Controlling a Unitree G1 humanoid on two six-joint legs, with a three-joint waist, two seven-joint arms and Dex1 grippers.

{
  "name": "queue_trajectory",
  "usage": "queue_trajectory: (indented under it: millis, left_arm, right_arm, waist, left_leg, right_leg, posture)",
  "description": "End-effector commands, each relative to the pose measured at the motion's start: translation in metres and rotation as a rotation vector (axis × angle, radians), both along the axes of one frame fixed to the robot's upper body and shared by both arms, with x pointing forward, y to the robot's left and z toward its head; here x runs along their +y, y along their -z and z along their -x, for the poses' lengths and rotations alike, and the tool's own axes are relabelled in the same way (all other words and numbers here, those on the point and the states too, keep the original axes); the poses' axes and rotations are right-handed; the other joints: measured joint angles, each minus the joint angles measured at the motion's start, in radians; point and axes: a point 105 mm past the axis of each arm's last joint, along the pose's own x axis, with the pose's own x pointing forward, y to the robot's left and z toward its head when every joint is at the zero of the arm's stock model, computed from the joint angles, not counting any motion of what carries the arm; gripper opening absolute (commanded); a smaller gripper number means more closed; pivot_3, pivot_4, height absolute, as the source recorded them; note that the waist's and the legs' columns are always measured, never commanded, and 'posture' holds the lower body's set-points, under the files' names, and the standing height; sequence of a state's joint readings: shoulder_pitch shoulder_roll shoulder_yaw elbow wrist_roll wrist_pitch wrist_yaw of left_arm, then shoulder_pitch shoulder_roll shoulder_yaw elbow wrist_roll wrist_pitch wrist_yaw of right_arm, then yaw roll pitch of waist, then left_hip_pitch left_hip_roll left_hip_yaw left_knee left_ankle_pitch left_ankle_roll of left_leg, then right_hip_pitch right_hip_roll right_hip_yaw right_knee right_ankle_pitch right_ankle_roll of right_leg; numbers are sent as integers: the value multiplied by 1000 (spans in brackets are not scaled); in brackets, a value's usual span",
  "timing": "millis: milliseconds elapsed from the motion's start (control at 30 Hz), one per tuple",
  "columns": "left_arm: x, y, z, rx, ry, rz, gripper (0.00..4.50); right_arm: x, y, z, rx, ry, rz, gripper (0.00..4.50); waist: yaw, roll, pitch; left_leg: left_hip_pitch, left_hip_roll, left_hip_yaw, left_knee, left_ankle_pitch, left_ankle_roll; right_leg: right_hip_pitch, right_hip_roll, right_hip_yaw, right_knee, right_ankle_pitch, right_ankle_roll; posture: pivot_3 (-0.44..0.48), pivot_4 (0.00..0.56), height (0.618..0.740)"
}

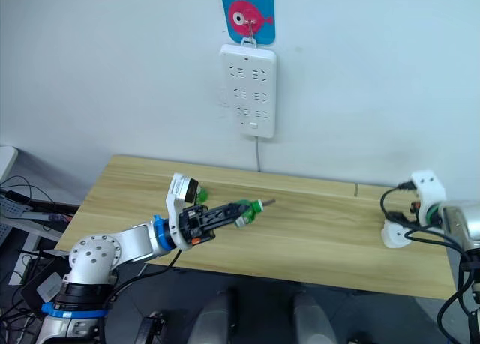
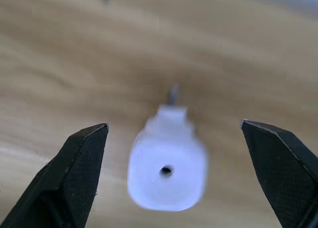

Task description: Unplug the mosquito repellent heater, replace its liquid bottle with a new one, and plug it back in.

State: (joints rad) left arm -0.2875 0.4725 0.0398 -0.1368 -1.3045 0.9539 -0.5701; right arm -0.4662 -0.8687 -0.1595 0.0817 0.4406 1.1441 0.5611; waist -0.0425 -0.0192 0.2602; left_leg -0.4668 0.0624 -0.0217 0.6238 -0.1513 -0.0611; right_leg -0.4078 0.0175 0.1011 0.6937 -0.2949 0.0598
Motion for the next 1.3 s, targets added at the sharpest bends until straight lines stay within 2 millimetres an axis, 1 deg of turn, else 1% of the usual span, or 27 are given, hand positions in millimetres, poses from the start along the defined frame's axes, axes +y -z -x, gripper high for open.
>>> queue_trajectory:
  millis: [33, 67, 100, 133, 233, 300, 367, 433, 533, 633, 900, 933, 1000, 1133, 1167, 1267, 1300]
  left_arm:
    - [-15, -27, -15, -379, -136, -98, 2284]
    - [-18, -34, -21, -490, -186, -135, 2284]
    - [-20, -37, -24, -563, -216, -158, 2284]
    - [-23, -40, -26, -643, -230, -191, 2284]
    - [-34, -48, -31, -817, -262, -239, 2284]
    - [-38, -50, -31, -855, -259, -238, 2284]
    - [-44, -55, -29, -894, -242, -229, 2284]
    - [-48, -58, -29, -916, -236, -220, 2284]
    - [-53, -62, -27, -939, -231, -207, 2284]
    - [-57, -68, -24, -949, -228, -189, 2284]
    - [-60, -67, -14, -948, -196, -184, 2284]
    - [-60, -67, -14, -949, -194, -184, 2284]
    - [-60, -67, -14, -951, -190, -184, 2284]
    - [-62, -67, -14, -949, -186, -183, 2284]
    - [-62, -67, -14, -949, -185, -183, 2284]
    - [-62, -67, -14, -949, -187, -184, 2284]
    - [-63, -66, -14, -948, -187, -185, 2284]
  right_arm:
    - [74, -57, 8, -121, -193, -502, 4448]
    - [92, -67, 16, -129, -268, -666, 4448]
    - [101, -74, 21, -140, -313, -759, 4448]
    - [109, -76, 27, -141, -358, -816, 4448]
    - [143, -87, 42, -154, -508, -958, 4448]
    - [155, -95, 45, -170, -514, -1016, 4448]
    - [172, -100, 47, -150, -475, -1075, 4448]
    - [184, -100, 46, -122, -430, -1104, 4448]
    - [194, -95, 40, -101, -354, -1131, 4448]
    - [200, -92, 38, -90, -302, -1137, 4448]
    - [202, -98, 34, -112, -259, -1167, 4448]
    - [202, -98, 33, -114, -250, -1172, 4294]
    - [203, -98, 32, -115, -236, -1180, 3824]
    - [205, -100, 35, -120, -250, -1187, 2455]
    - [206, -100, 35, -121, -250, -1188, 2019]
    - [206, -99, 36, -120, -240, -1188, 962]
    - [206, -99, 36, -120, -239, -1188, 841]
  waist:
    - [-7, -1, 0]
    - [-6, -1, 0]
    - [-3, -1, 0]
    - [1, -1, 0]
    - [17, -1, 0]
    - [15, -1, 0]
    - [12, -1, 1]
    - [6, -1, 1]
    - [-4, -1, 1]
    - [-12, -1, 1]
    - [-14, -1, 1]
    - [-14, -1, 1]
    - [-14, -1, 1]
    - [-14, -1, 1]
    - [-14, -1, 1]
    - [-14, -1, 1]
    - [-14, -1, 1]
  left_leg:
    - [0, 1, 0, 0, 0, 0]
    - [0, 1, -1, 0, 0, 0]
    - [0, 1, -2, 0, 0, 0]
    - [0, 1, -3, 0, 0, 0]
    - [-1, -2, -3, -3, 0, 0]
    - [-3, -2, -1, -5, 0, 0]
    - [-4, -3, -1, -6, 0, 0]
    - [-4, -3, 0, -6, -1, 1]
    - [-3, -1, -2, -7, -1, 1]
    - [-3, -1, -2, -8, 0, 1]
    - [-3, -1, -2, -10, 0, 1]
    - [-3, -1, -2, -10, 0, 1]
    - [-2, -1, -2, -10, 0, 1]
    - [-2, -1, -2, -10, 0, 1]
    - [-2, -1, -2, -10, 0, 1]
    - [-2, -1, -2, -10, 0, 1]
    - [-2, -1, -2, -10, 0, 1]
  right_leg:
    - [0, 1, 0, 0, 0, 0]
    - [1, 1, -1, 1, 1, -1]
    - [1, 1, -2, 1, 1, -2]
    - [2, 1, -2, 1, 3, -4]
    - [2, -1, -3, -2, 3, -5]
    - [1, -2, -1, -10, 4, -3]
    - [2, -3, -1, -13, 5, -2]
    - [2, -3, -1, -13, 5, -2]
    - [2, -1, -2, -12, 5, -2]
    - [2, -1, -2, -12, 5, -2]
    - [2, -1, -3, -12, 5, -2]
    - [2, -1, -3, -12, 5, -2]
    - [2, -1, -3, -12, 5, -2]
    - [2, -1, -3, -12, 4, -2]
    - [2, -1, -3, -12, 4, -2]
    - [2, -1, -3, -12, 4, -2]
    - [2, -1, -3, -12, 4, -2]
  posture:
    - [-28, 254, 740]
    - [-28, 254, 740]
    - [-28, 254, 740]
    - [-36, 254, 740]
    - [-36, 254, 740]
    - [-36, 254, 740]
    - [-36, 254, 740]
    - [-34, 251, 740]
    - [-28, 253, 740]
    - [-25, 255, 740]
    - [-24, 260, 740]
    - [-24, 260, 740]
    - [-27, 263, 740]
    - [-27, 263, 740]
    - [-35, 262, 740]
    - [-38, 261, 740]
    - [-38, 261, 740]
